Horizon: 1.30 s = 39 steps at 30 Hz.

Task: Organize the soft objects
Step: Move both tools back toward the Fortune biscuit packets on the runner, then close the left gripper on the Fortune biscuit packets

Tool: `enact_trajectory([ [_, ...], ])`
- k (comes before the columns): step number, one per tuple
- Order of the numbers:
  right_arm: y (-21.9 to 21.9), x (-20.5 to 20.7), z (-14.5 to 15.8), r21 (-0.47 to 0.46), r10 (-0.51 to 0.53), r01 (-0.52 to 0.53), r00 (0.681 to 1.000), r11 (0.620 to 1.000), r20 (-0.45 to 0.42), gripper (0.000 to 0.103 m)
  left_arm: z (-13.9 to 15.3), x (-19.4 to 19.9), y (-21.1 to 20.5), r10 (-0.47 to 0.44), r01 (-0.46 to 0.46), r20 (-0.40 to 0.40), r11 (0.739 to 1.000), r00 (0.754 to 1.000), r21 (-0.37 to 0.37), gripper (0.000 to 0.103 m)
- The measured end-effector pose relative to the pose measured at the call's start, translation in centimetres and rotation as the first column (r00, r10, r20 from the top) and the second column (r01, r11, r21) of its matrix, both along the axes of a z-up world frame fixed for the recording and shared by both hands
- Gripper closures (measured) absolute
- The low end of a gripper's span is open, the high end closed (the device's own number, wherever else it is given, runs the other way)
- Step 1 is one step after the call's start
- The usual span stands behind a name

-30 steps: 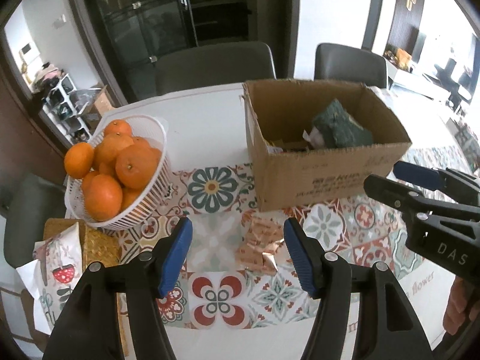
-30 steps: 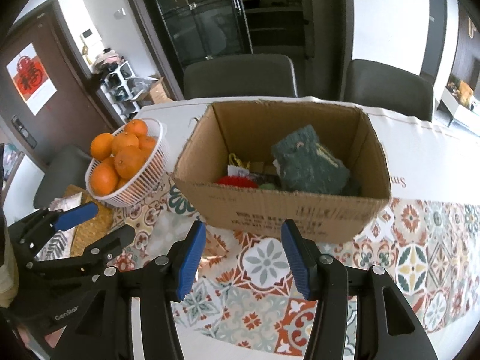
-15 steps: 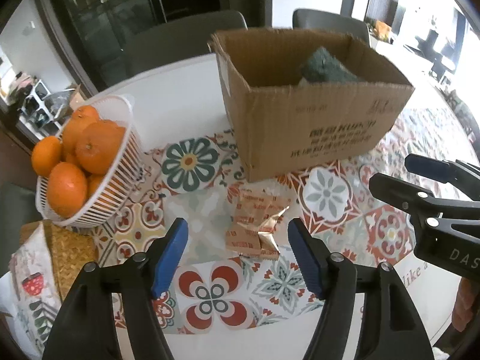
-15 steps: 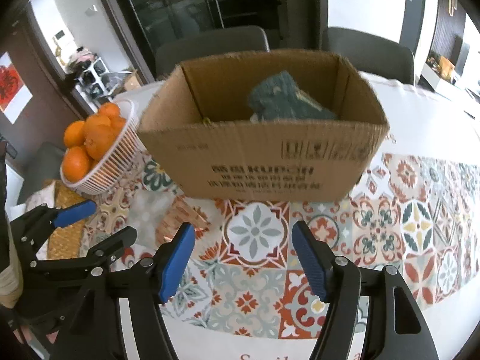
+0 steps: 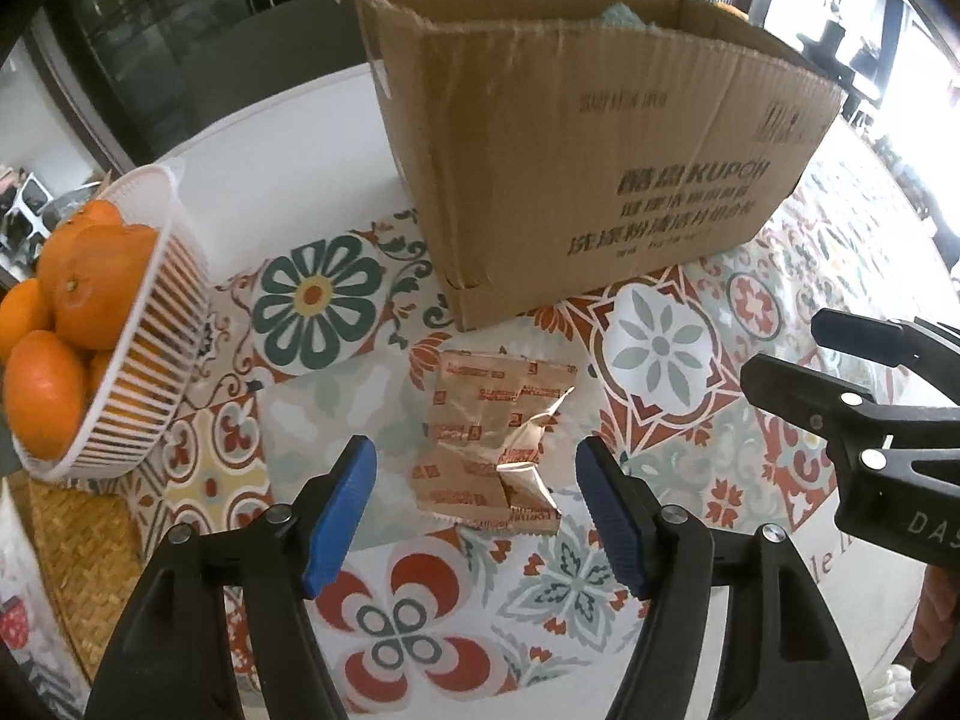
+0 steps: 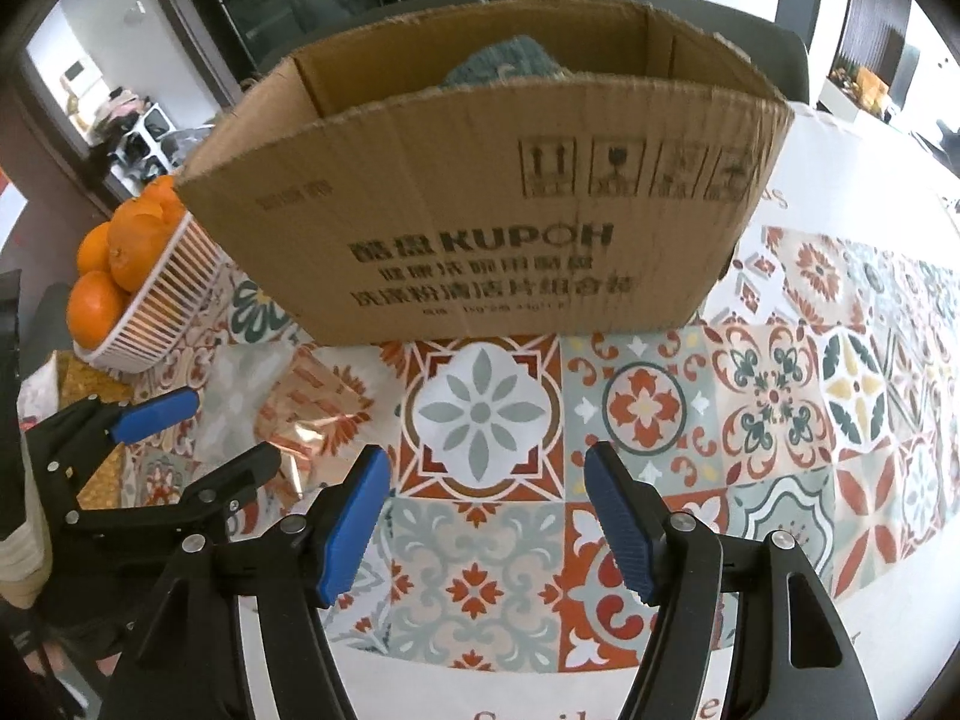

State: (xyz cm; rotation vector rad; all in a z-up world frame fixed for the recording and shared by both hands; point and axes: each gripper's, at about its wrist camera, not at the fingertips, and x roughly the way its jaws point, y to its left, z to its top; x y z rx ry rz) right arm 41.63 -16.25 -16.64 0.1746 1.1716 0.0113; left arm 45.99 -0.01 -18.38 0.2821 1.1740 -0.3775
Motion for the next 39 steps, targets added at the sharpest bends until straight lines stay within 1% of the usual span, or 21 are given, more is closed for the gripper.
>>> enact_trajectory([
  [10,-0.3,0.7,-2.7,0.008,-0.019,0.02,0.998,1.0,-0.064,0.035,-2.8,1.1,-1.1,-0.031,0.032,-0.029,0.999,0.999,0.017,0.035],
  [15,-0.3,1.0,-3.6,0.003,-0.023,0.024,0.996,1.0,-0.084,0.035,-4.0,1.7,-1.5,-0.036,0.037,-0.041,0.999,0.998,0.019,0.035],
  [18,-0.2,1.2,-4.0,0.003,-0.021,0.022,0.995,1.0,-0.094,0.035,-4.5,2.1,-1.6,-0.033,0.033,-0.046,0.999,0.998,0.009,0.041],
  [21,0.0,1.4,-4.4,0.002,-0.021,0.022,0.995,1.0,-0.101,0.034,-4.9,2.5,-1.6,-0.024,0.024,-0.052,1.0,0.998,0.006,0.05],
  [23,0.2,1.5,-4.5,0.0,-0.019,0.019,0.994,1.0,-0.104,0.034,-5.1,2.6,-1.7,-0.016,0.017,-0.055,1.0,0.998,0.003,0.051],
  [28,0.6,1.7,-4.8,0.009,-0.011,0.012,0.995,1.0,-0.099,0.034,-5.1,2.3,-1.1,0.014,-0.015,-0.043,1.0,0.999,-0.02,0.055],
  [39,-1.0,-0.3,-2.9,0.046,0.001,0.001,0.999,0.999,-0.051,0.035,-2.1,-0.8,-0.2,0.107,-0.106,0.012,0.992,0.994,-0.062,0.056],
])
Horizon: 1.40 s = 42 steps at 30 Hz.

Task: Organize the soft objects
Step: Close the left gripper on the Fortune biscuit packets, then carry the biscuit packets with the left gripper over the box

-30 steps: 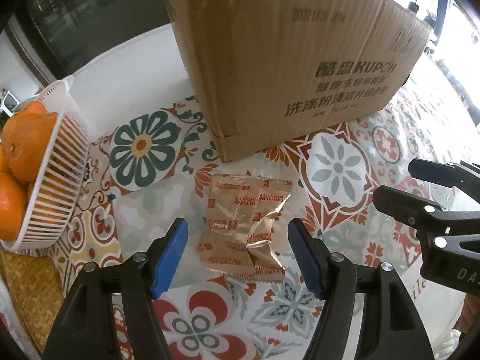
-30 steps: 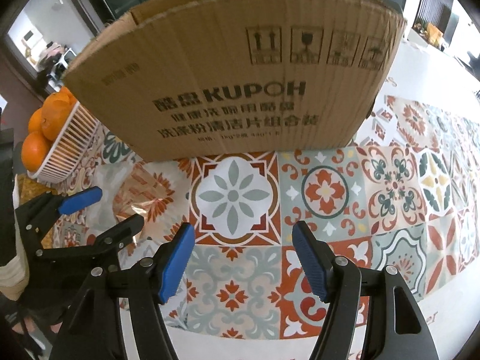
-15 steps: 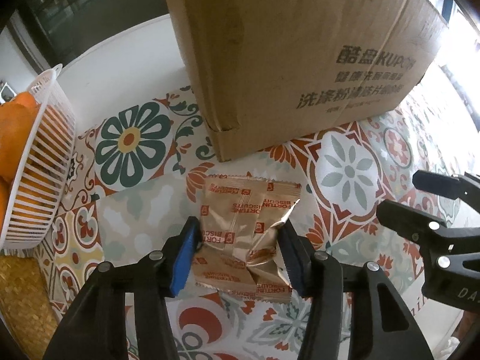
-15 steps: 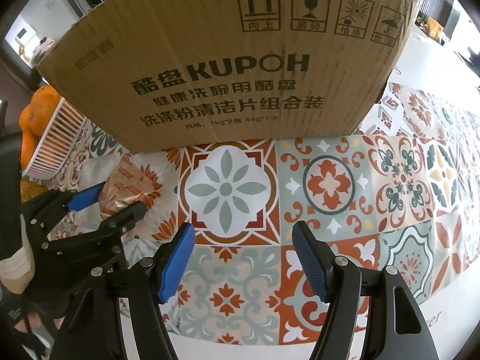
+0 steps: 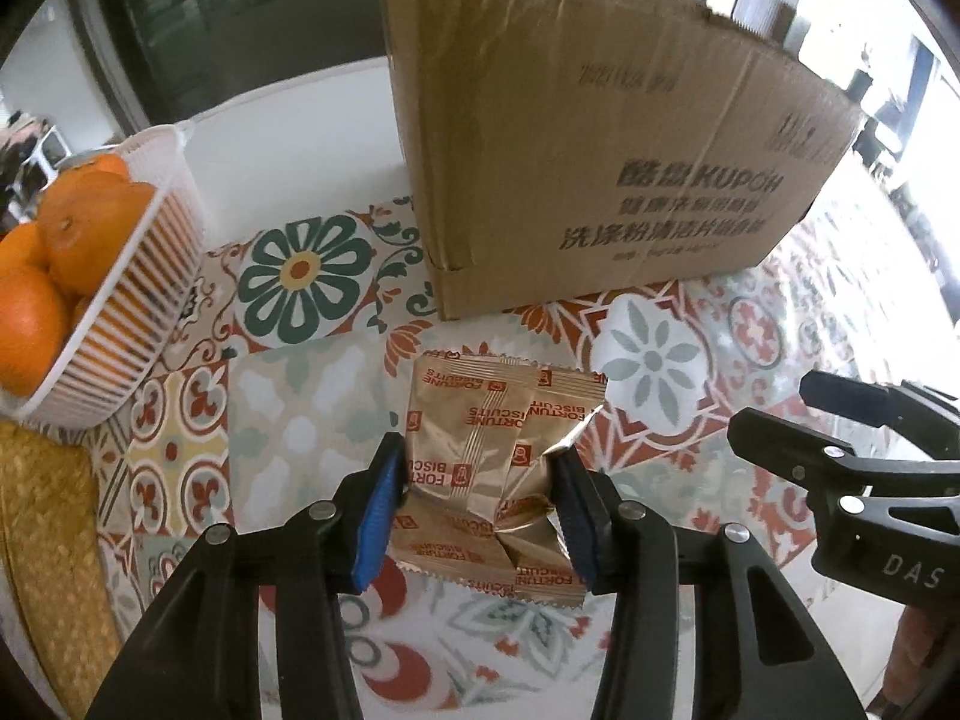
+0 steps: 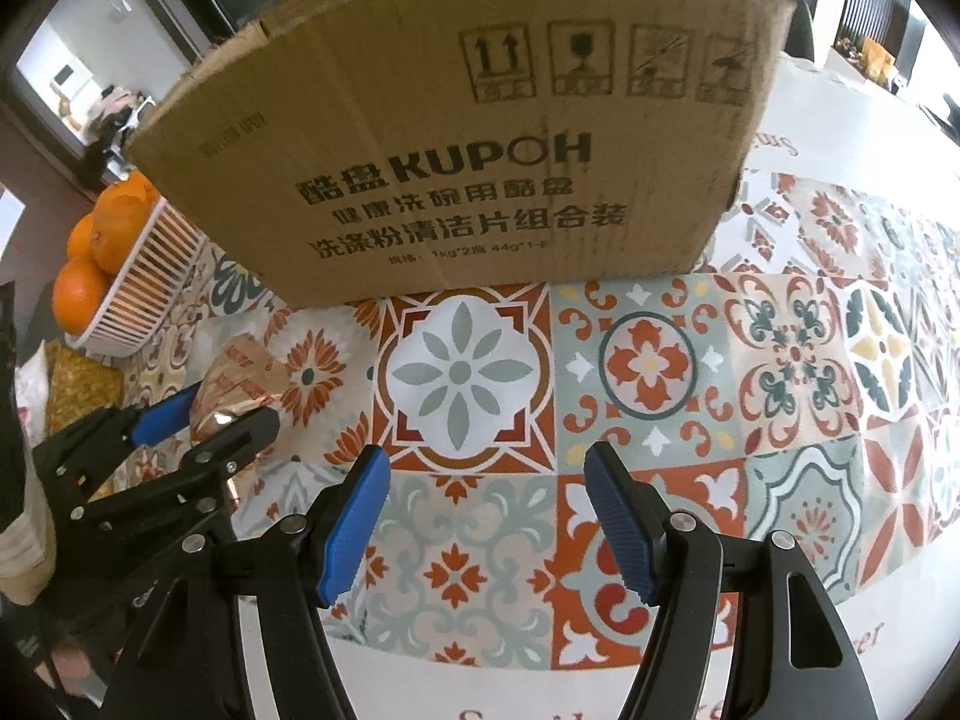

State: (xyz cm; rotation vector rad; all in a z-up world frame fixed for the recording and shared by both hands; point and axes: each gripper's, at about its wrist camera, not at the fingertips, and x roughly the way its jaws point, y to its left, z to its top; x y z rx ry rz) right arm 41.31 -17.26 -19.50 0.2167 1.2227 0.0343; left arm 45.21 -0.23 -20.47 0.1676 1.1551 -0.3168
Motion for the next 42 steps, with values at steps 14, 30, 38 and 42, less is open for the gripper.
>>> enact_trajectory([
  [14,-1.8,-3.7,6.0,-0.051,0.017,-0.01,0.989,0.999,0.144,0.034,6.2,-4.1,-1.0,0.08,-0.076,0.079,0.995,0.994,-0.058,0.056],
  [30,-2.1,-5.9,13.3,-0.073,0.044,-0.022,0.948,0.997,0.315,0.034,13.3,-6.5,-1.1,0.141,-0.118,0.201,0.985,0.969,-0.122,0.056],
  [38,-2.7,-5.1,15.8,-0.071,0.045,-0.019,0.925,0.997,0.377,0.034,16.1,-5.9,-1.5,0.16,-0.127,0.247,0.981,0.956,-0.144,0.056],
  [42,-2.9,-4.3,16.9,-0.077,0.048,-0.018,0.914,0.997,0.402,0.034,17.5,-5.2,-1.9,0.169,-0.132,0.271,0.98,0.948,-0.149,0.056],
])
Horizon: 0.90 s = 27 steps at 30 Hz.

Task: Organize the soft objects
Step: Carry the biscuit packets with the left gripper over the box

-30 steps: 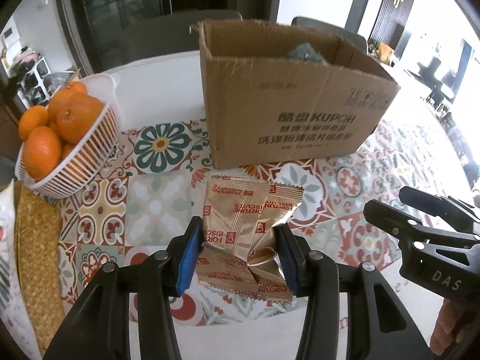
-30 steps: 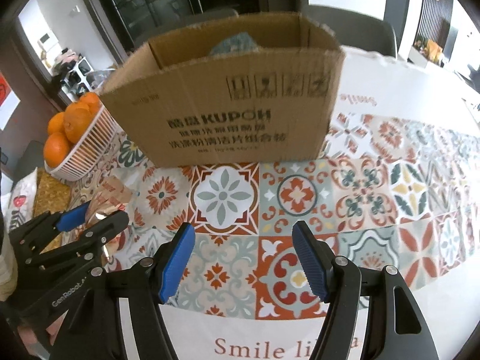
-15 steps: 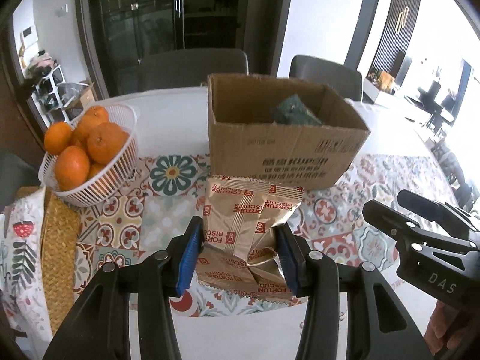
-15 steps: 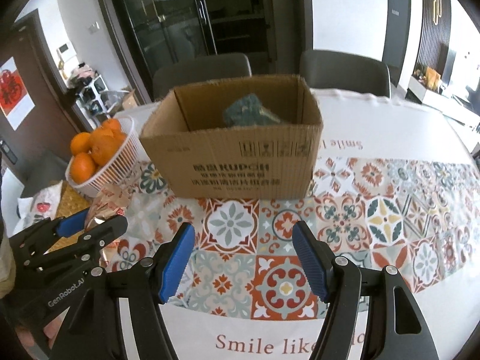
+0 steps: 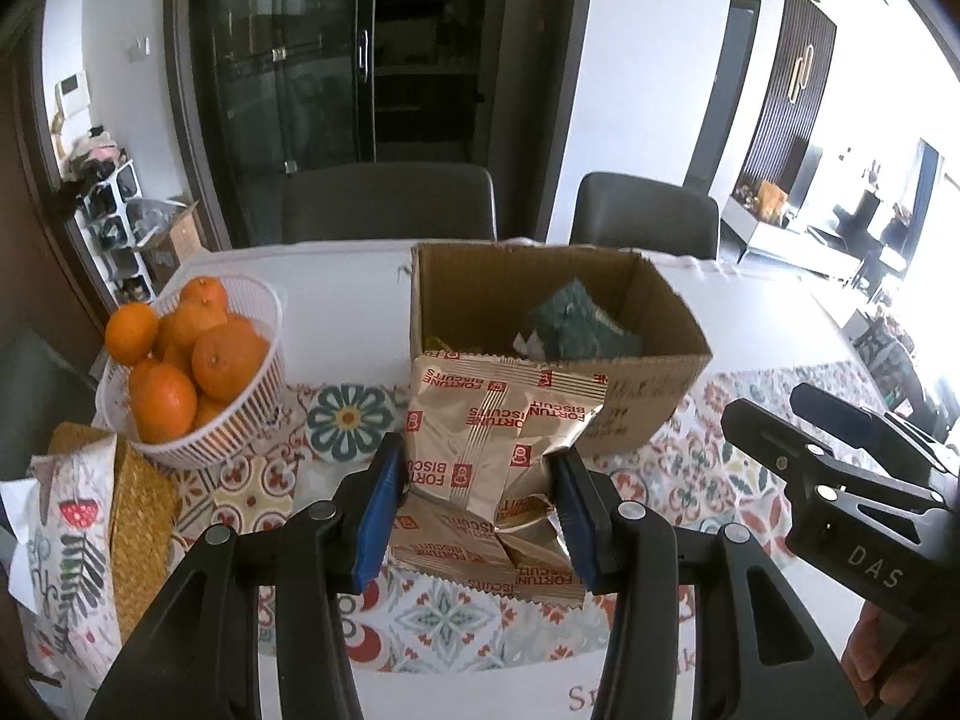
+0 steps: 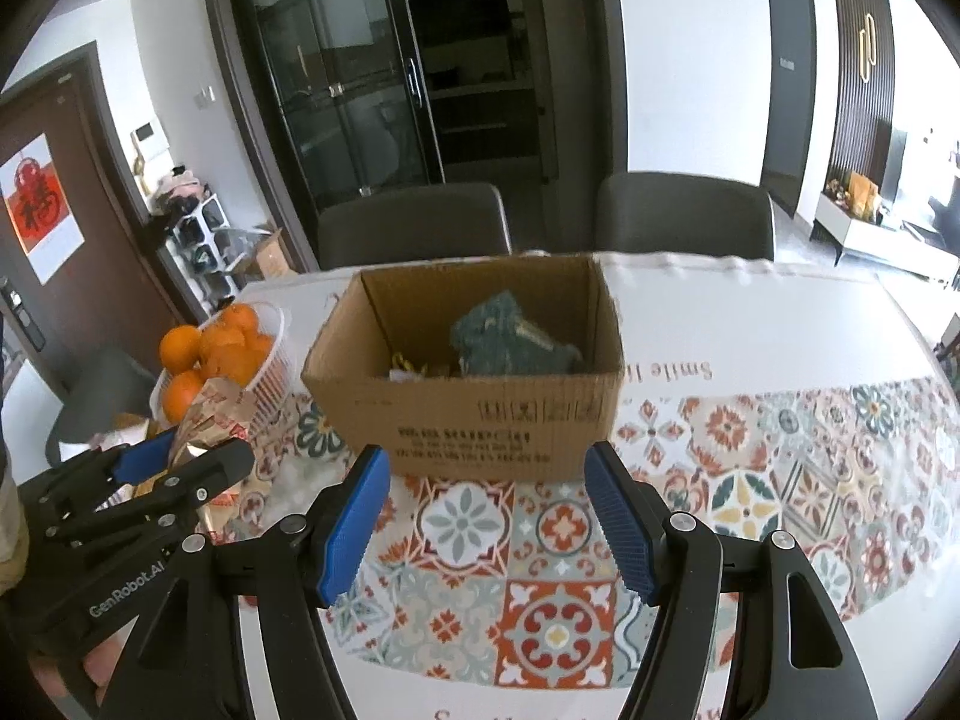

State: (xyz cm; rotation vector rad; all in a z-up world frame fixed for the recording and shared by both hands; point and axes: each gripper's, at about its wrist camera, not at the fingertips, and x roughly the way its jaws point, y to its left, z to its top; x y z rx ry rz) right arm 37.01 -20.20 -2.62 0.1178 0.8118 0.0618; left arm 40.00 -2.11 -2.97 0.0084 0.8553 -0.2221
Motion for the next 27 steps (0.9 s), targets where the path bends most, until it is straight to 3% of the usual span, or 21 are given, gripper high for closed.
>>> enact_trajectory([
  [12,-1.2,2.8,2.8,-0.026,-0.004,0.006,0.998,1.0,0.064,0.034,2.8,3.1,-1.4,-0.004,0.002,0.057,1.0,0.998,0.022,0.055],
  [27,-2.3,8.0,3.3,-0.058,-0.001,0.005,0.997,0.998,0.073,0.034,2.6,8.7,-2.8,-0.021,0.019,0.04,0.999,0.999,0.038,0.055],
])
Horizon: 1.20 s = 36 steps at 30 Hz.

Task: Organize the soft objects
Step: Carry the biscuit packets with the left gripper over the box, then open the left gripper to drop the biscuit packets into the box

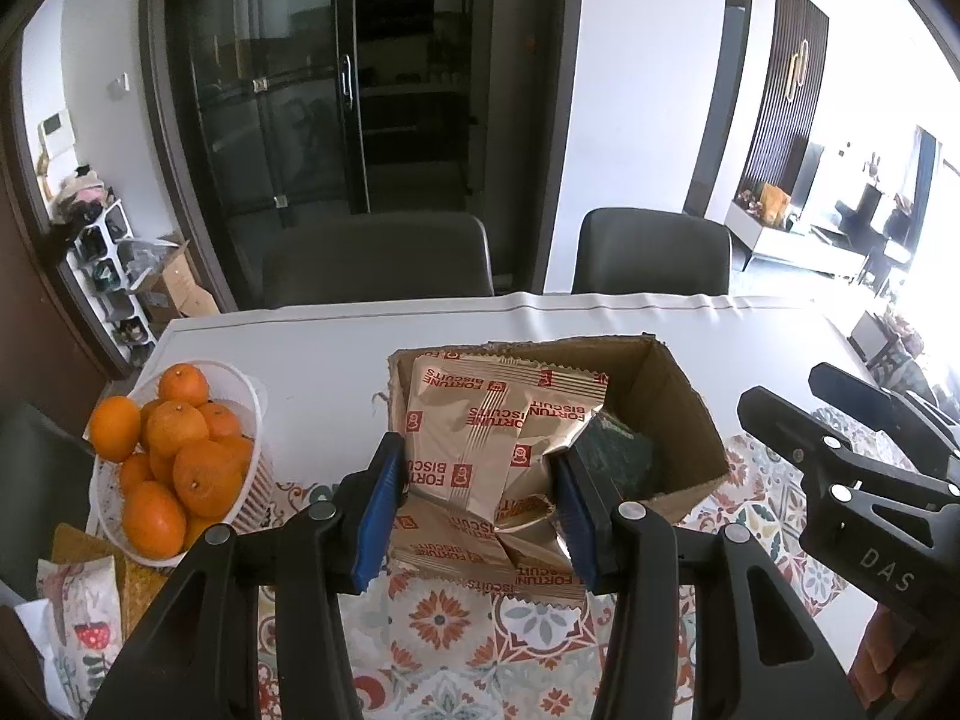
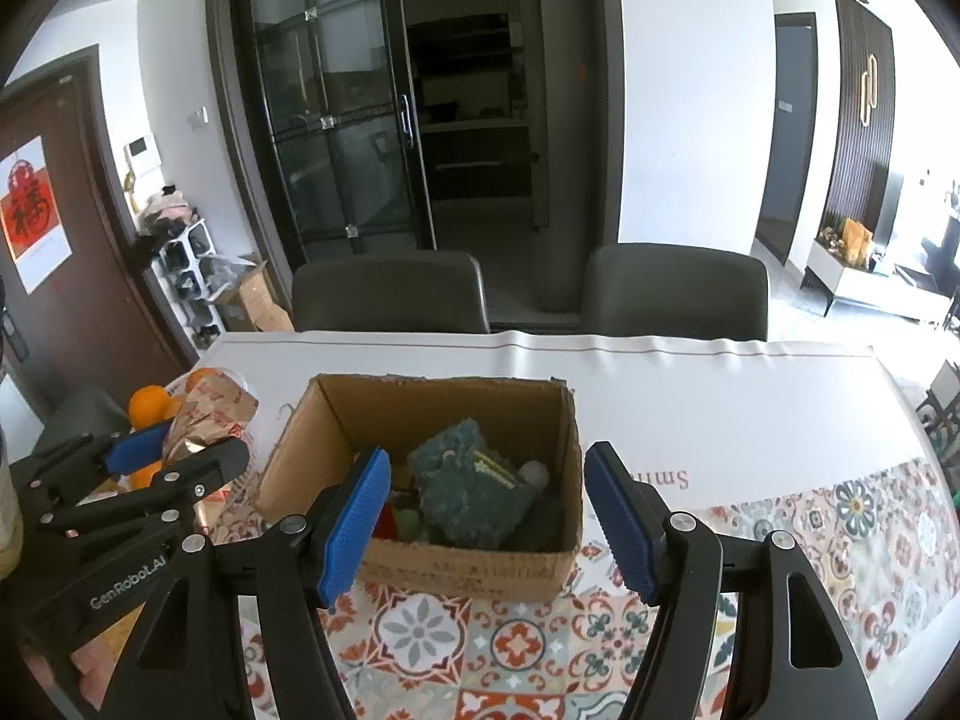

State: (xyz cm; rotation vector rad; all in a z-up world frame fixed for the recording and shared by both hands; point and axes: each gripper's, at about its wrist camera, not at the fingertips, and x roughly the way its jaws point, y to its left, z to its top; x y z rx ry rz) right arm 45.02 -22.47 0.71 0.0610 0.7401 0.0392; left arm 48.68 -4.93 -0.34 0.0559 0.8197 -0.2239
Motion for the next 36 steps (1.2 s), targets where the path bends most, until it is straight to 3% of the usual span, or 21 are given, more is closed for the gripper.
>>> enact_trajectory([
  [22,-0.8,7.1,-5.3,-0.04,-0.003,-0.003,0.987,0.999,-0.161,0.034,-5.6,7.2,-1.9,-0.01,0.021,-0.145,0.997,0.989,0.079,0.055],
  [24,-0.9,7.5,-5.7,-0.042,-0.001,-0.006,0.984,0.999,-0.176,0.034,-6.1,7.5,-1.9,-0.008,0.021,-0.155,0.996,0.988,0.083,0.053],
  [26,-0.9,7.8,-6.2,-0.049,-0.005,-0.004,0.982,0.999,-0.189,0.034,-6.6,7.8,-2.0,-0.001,0.017,-0.159,0.995,0.987,0.098,0.038],
  [27,-1.0,8.0,-6.3,-0.049,-0.006,-0.003,0.981,0.999,-0.194,0.034,-6.7,7.8,-2.0,0.002,0.015,-0.158,0.995,0.987,0.104,0.036],
  [36,-1.2,6.7,-6.4,-0.045,-0.029,0.02,0.979,0.999,-0.203,0.034,-5.7,5.5,-1.2,0.055,-0.04,-0.103,0.989,0.993,0.143,0.027],
])
